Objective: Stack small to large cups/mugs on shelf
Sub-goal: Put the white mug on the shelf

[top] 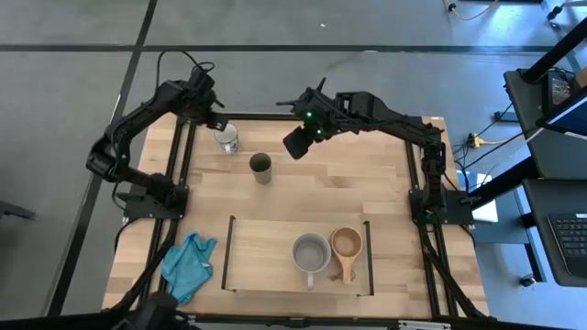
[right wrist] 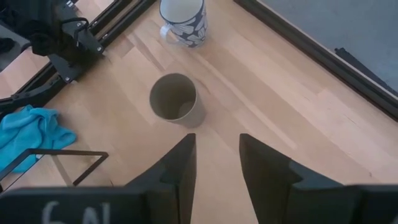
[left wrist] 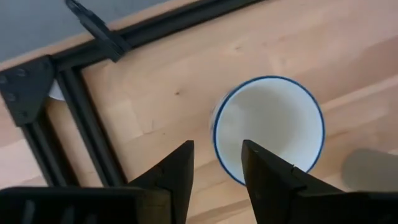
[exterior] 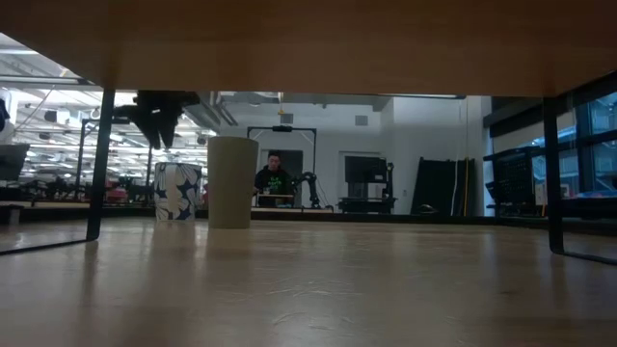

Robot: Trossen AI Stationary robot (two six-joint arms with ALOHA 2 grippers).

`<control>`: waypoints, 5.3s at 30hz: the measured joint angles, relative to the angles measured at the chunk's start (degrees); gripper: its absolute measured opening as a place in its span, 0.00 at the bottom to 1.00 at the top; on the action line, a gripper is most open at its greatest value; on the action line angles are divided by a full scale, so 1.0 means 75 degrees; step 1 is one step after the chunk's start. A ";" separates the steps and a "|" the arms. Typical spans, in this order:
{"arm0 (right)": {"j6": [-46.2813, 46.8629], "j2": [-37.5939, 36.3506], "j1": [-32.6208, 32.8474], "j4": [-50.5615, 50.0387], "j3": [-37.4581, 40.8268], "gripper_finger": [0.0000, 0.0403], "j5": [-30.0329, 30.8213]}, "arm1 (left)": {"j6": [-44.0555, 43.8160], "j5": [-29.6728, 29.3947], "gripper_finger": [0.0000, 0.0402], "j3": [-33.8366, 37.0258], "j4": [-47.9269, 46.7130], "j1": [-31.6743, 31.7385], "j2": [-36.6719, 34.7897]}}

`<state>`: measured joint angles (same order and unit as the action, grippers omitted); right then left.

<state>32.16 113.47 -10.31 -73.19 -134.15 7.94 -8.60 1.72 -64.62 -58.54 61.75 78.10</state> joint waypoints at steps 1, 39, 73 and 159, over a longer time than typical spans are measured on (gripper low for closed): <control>-0.0011 0.0000 0.0000 0.0000 0.0000 0.31 -0.0003 | -0.0005 0.0000 0.32 0.0000 0.0007 -0.0040 0.0092; 0.0102 0.0000 0.0003 0.0003 0.0000 0.31 -0.0003 | 0.0833 -0.0143 0.32 0.0003 0.0361 -0.0136 0.1414; 0.0105 0.0000 0.0003 0.0003 0.0000 0.31 -0.0009 | 0.1033 -0.0006 0.03 0.0003 0.0563 -0.0192 0.1440; 0.1218 -0.0941 -0.0493 0.0057 0.0000 0.31 0.2318 | -0.2843 0.0246 0.02 -0.4514 -0.4078 -0.7454 -0.0538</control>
<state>41.30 106.41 -14.00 -72.76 -134.15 25.33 -29.92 3.56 -98.48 -89.13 5.84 74.06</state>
